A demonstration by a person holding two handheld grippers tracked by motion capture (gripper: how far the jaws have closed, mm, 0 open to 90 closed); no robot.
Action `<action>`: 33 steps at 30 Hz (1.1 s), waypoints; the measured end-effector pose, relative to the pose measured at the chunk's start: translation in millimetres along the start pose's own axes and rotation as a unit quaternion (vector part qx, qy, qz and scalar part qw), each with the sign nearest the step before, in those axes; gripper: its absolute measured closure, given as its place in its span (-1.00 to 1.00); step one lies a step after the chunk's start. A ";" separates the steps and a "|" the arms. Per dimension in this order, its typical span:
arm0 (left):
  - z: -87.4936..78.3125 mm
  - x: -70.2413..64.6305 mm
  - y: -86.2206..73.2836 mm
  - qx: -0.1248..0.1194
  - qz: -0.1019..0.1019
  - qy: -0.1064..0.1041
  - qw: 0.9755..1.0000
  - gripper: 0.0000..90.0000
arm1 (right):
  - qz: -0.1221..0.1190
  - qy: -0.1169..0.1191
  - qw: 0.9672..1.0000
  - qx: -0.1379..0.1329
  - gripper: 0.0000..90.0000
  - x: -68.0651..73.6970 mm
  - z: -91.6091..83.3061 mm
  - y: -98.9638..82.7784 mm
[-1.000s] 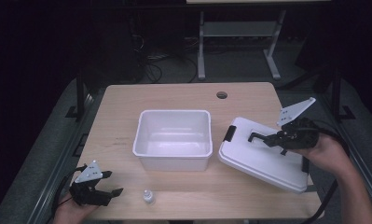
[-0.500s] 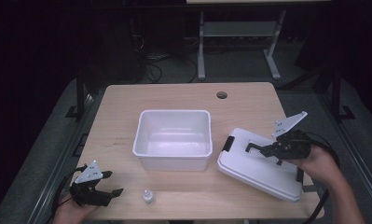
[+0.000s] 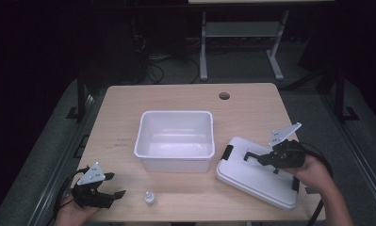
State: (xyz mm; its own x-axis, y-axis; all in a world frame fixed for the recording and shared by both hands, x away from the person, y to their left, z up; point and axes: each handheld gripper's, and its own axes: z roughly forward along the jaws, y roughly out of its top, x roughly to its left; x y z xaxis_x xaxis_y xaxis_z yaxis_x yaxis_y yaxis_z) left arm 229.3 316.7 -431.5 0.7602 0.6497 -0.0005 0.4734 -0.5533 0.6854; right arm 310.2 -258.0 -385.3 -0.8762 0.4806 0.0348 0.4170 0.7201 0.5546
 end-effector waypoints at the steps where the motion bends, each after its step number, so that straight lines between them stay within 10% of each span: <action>1: 0.3 -0.1 0.2 0.000 0.000 0.000 1.000 -0.51 | -0.001 0.000 1.000 -0.001 0.86 -0.2 1.6 -0.8; 33: 1.4 -7.5 2.3 0.009 0.018 -0.015 1.000 -0.50 | -0.009 0.002 1.000 0.003 0.66 12.5 22.6 -10.0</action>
State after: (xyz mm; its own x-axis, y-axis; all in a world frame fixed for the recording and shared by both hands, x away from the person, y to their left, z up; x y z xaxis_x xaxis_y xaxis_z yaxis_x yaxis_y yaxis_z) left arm 225.3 309.8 -430.9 0.7898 0.6134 0.0010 0.4539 -0.5855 0.6716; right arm 300.4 -247.9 -409.2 -0.8846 0.4656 0.0280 0.4026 0.7318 0.5499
